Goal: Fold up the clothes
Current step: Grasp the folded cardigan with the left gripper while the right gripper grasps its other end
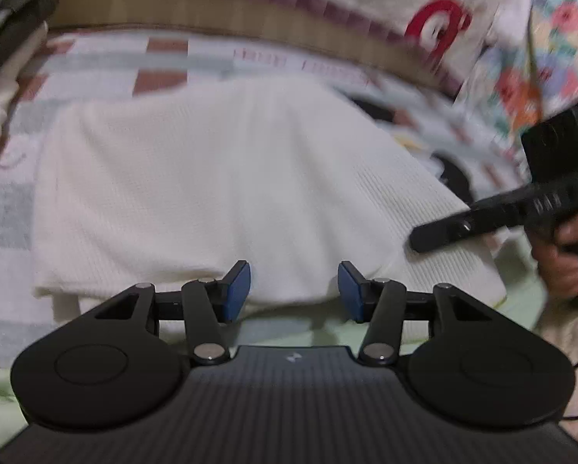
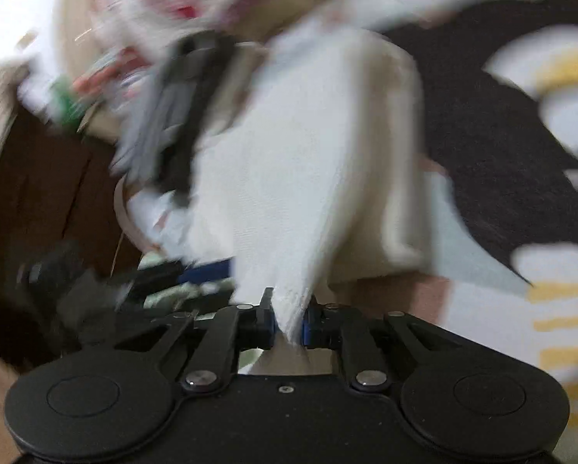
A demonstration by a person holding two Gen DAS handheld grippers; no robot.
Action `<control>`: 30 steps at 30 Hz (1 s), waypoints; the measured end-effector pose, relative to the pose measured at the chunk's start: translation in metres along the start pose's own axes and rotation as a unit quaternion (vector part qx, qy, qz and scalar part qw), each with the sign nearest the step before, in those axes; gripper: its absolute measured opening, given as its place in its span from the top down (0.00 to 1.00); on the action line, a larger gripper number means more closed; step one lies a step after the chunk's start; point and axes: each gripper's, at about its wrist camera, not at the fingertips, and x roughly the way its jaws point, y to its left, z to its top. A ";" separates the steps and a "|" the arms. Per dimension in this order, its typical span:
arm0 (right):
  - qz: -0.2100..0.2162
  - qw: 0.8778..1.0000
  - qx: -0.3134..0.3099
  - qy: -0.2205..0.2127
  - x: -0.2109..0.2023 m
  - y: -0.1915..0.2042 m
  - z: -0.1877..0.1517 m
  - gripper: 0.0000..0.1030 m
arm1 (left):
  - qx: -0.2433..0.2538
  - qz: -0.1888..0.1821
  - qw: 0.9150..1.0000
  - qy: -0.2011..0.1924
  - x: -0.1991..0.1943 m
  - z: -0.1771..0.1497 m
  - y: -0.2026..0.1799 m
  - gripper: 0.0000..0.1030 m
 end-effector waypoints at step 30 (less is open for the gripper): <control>0.032 0.994 -0.060 -0.086 -0.031 0.014 0.025 0.58 | 0.157 0.070 0.985 -0.031 0.041 0.012 -0.067 0.79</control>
